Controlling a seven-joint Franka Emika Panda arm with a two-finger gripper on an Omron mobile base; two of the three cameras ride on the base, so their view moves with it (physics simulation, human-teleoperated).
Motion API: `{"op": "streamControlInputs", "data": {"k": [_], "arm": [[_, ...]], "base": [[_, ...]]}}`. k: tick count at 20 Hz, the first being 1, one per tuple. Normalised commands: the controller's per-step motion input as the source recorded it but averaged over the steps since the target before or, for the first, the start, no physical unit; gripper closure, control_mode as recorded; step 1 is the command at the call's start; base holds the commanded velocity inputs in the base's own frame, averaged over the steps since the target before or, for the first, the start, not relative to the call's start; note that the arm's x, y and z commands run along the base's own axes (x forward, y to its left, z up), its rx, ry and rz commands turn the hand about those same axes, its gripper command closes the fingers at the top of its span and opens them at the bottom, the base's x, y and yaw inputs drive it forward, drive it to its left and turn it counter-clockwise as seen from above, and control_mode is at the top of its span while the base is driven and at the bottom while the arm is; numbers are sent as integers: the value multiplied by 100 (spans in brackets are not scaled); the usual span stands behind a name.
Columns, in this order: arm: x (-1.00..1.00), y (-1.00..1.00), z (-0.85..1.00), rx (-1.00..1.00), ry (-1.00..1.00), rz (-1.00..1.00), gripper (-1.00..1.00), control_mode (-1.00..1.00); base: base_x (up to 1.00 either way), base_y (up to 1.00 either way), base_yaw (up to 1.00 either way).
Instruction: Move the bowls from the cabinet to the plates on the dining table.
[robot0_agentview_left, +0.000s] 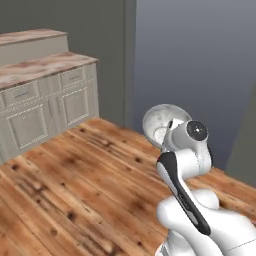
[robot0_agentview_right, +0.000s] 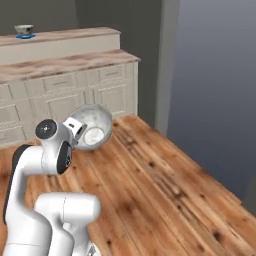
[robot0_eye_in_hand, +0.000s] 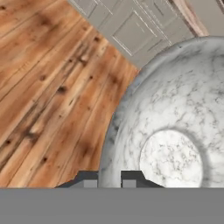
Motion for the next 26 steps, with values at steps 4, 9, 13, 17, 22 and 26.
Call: {"op": "streamControlInputs", "data": {"k": [4,9,13,17,22,26], "arm": [[0,0,0,0,0,0,100,100],[0,0,0,0,0,0,100,100],[0,0,0,0,0,0,100,100],[0,0,0,0,0,0,100,100],[0,0,0,0,0,0,100,100],[0,0,0,0,0,0,100,100]], "base": [[100,18,41],[90,44,39],[81,50,34],[80,54,29],[81,56,22],[70,50,18]]}}
